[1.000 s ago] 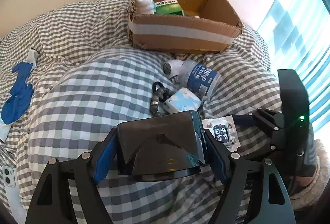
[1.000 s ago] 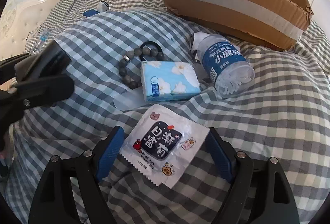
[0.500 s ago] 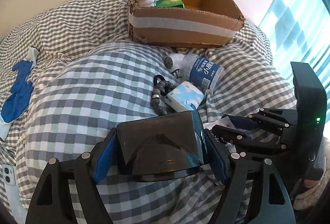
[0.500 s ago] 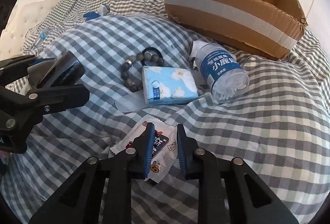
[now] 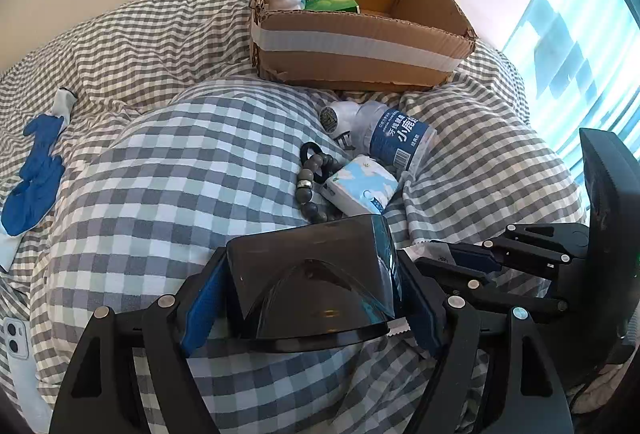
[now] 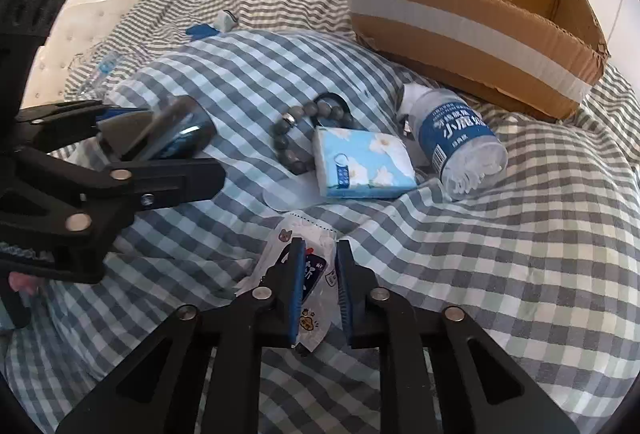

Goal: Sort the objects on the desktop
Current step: 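Carry the black item and snack packet into the cardboard box and release both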

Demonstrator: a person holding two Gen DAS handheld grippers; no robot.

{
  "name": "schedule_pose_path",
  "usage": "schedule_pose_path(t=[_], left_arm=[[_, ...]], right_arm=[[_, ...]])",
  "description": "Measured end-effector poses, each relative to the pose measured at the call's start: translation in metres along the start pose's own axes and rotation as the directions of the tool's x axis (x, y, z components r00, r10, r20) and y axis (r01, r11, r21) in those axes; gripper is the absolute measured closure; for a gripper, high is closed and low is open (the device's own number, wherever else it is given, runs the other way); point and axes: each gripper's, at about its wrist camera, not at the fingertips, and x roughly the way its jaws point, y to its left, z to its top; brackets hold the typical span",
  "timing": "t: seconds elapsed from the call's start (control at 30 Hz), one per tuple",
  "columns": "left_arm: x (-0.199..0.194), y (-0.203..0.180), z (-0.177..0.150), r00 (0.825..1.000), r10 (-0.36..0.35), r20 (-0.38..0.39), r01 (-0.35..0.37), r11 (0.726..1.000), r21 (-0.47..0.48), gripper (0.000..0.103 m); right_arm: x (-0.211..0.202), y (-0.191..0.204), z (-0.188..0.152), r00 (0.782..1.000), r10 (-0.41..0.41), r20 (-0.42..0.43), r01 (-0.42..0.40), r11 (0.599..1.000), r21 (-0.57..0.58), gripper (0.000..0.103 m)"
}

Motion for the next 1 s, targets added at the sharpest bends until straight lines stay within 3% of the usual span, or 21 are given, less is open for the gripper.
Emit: schedule_pose_path(t=[0.27,0.6,1.0], left_arm=[[-0.002,0.004,0.002,1.000,-0.005,0.006,0.005,1.000,-0.027,0.023],[-0.013,0.010,0.017,0.999,0.023,0.040,-0.022,0.999,-0.042,0.023],[-0.026,-0.006,0.067,0.991,0.021,0.136,-0.025,0.999,0.028,0.023]], right_arm=[[-0.022,-0.004,0.005,0.996,0.031,0.083,-0.034,0.999,0.038,0.099],[-0.038,-0.005,0.009,0.991,0.045,0.129,-0.051,0.997,0.049,0.100],[-0.091,-0.029,0.059,0.964,-0.051,0.262,0.052,0.999,0.002,0.101]])
